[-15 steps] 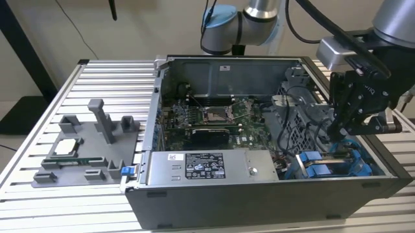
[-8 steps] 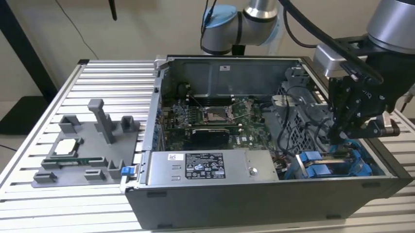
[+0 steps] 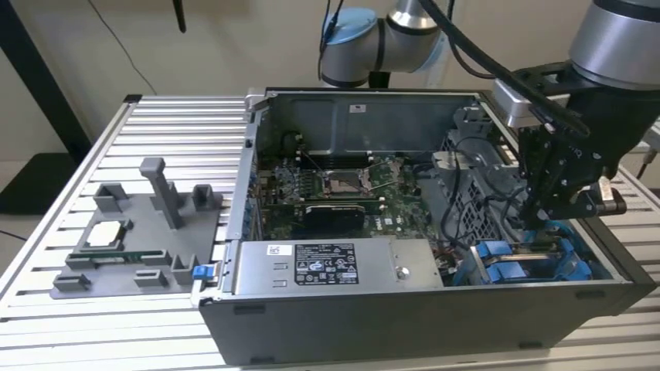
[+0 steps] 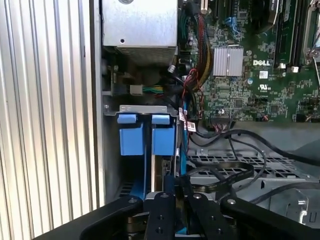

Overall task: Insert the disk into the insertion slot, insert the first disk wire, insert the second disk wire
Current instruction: 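Insert the second disk wire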

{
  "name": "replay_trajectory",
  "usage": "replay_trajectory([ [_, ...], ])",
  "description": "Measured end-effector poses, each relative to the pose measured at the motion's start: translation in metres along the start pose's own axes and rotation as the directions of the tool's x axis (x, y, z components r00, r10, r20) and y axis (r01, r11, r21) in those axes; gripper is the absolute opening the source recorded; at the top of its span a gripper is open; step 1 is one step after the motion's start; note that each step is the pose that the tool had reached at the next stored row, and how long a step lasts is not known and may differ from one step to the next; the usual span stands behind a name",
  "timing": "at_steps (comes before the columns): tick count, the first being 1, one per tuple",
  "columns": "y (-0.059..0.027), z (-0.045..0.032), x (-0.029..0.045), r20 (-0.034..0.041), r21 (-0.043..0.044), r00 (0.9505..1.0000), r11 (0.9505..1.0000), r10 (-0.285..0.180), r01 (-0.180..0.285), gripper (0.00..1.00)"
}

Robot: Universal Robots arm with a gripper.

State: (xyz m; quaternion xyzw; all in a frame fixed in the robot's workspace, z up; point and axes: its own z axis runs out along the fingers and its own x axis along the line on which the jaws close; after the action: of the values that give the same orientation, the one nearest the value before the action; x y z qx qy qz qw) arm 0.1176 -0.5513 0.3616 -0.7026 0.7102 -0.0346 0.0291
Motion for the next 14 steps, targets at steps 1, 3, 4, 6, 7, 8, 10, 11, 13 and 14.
replay_trajectory([
  [1, 0.0001, 0.0008, -0.0012, -0.0022, 0.0061, 1.0000, 1.0000, 0.000, 0.000, 0.00],
  [3, 0.0003, 0.0021, -0.0018, -0.0092, 0.0194, 1.0000, 0.9998, -0.001, 0.001, 0.00],
  [4, 0.0003, 0.0030, -0.0018, -0.0126, 0.0218, 0.9999, 0.9998, -0.001, 0.001, 0.00],
  [6, 0.0005, 0.0053, -0.0019, -0.0197, 0.0220, 0.9998, 0.9998, -0.002, 0.002, 0.00],
  [7, 0.0009, 0.0063, -0.0019, -0.0227, 0.0221, 0.9997, 0.9998, -0.002, 0.002, 0.00],
  [8, 0.0015, 0.0073, -0.0019, -0.0257, 0.0221, 0.9997, 0.9998, -0.002, 0.002, 0.00],
  [10, 0.0020, 0.0098, -0.0019, -0.0304, 0.0225, 0.9995, 0.9997, -0.002, 0.003, 0.00],
  [11, 0.0021, 0.0103, -0.0019, -0.0320, 0.0226, 0.9995, 0.9997, -0.003, 0.003, 0.00],
  [13, 0.0021, 0.0104, -0.0019, -0.0329, 0.0226, 0.9995, 0.9997, -0.003, 0.004, 0.00],
  [14, 0.0022, 0.0104, -0.0019, -0.0331, 0.0226, 0.9994, 0.9997, -0.003, 0.004, 0.00],
])
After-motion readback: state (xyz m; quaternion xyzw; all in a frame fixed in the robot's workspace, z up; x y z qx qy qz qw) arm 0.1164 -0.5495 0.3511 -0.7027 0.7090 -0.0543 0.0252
